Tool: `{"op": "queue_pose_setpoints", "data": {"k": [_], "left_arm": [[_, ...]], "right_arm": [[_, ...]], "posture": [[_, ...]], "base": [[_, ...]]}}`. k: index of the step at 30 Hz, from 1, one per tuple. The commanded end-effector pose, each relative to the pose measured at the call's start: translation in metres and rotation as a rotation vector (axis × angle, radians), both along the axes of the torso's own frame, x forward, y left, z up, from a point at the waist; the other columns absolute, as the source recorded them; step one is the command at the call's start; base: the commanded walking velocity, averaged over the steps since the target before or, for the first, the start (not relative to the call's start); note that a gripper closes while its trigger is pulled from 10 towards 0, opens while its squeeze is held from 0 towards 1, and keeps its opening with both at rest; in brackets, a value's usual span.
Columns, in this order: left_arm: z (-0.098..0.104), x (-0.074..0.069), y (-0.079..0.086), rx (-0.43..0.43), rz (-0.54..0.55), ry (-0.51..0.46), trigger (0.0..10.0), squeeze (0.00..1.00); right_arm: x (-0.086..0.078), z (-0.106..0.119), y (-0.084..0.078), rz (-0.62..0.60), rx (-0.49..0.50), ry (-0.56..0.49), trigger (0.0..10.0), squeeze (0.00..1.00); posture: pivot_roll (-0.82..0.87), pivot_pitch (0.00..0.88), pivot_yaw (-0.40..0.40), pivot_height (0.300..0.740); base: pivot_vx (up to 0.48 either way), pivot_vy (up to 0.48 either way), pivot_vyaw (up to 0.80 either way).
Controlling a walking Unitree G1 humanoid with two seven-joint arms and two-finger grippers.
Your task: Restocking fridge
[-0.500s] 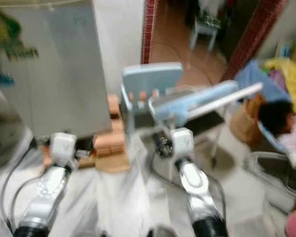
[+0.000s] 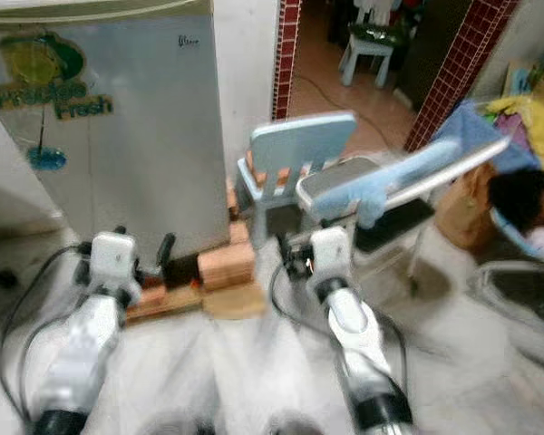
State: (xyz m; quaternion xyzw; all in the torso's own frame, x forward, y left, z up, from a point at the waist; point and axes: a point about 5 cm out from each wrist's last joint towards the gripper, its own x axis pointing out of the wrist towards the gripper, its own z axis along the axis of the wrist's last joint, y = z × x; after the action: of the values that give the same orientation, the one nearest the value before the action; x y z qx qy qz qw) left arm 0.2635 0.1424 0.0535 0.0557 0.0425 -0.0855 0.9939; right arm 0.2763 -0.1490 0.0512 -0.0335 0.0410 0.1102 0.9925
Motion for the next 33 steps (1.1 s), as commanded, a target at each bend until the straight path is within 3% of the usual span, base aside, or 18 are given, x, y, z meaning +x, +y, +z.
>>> {"op": "queue_pose_setpoints", "data": {"k": [1, 16, 19, 20, 23, 26, 33], "left_arm": [[0.001, -0.001, 0.005, 0.015, -0.004, -0.002, 10.0, 0.0], [0.005, 0.002, 0.007, 0.003, -0.018, -0.028, 10.0, 0.0], [0.011, 0.005, 0.009, 0.015, -0.031, -0.068, 10.0, 0.0], [0.018, 0.005, 0.011, -0.035, -0.018, -0.089, 10.0, 0.0], [0.022, 0.005, 0.014, -0.054, 0.003, -0.099, 10.0, 0.0], [0.027, 0.0, 0.023, -0.075, 0.042, -0.116, 10.0, 0.0], [0.023, -0.011, 0.032, -0.065, 0.078, -0.103, 10.0, 0.0]], "right_arm": [[0.003, 0.005, 0.006, 0.01, 0.008, -0.028, 10.0, 0.0], [0.008, 0.009, 0.001, -0.016, -0.005, -0.051, 10.0, 0.0], [0.008, 0.009, 0.001, -0.018, -0.005, -0.053, 10.0, 0.0], [0.007, 0.011, 0.0, -0.029, -0.003, -0.065, 10.0, 0.0], [0.005, 0.014, -0.004, -0.057, 0.001, -0.082, 10.0, 0.0], [-0.004, 0.019, -0.019, -0.17, 0.041, -0.106, 10.0, 0.0], [-0.027, 0.018, -0.032, -0.264, 0.065, -0.097, 10.0, 0.0]], "posture": [[0.01, 0.0, -0.041, 0.74], [0.01, 0.0, -0.04, 0.74], [0.02, 0.0, -0.042, 0.74], [0.01, 0.0, -0.04, 0.74], [0.02, 0.0, -0.039, 0.74], [0.01, 0.0, -0.028, 0.74], [-0.01, 0.009, -0.027, 0.74]], "base": [[0.0, 0.48, 0.0], [0.0, 0.48, -0.08], [0.0, 0.48, -0.27], [0.0, 0.368, 0.0], [0.0, 0.365, 0.0], [0.0, 0.44, 0.0], [0.0, 0.476, 0.0]]}}
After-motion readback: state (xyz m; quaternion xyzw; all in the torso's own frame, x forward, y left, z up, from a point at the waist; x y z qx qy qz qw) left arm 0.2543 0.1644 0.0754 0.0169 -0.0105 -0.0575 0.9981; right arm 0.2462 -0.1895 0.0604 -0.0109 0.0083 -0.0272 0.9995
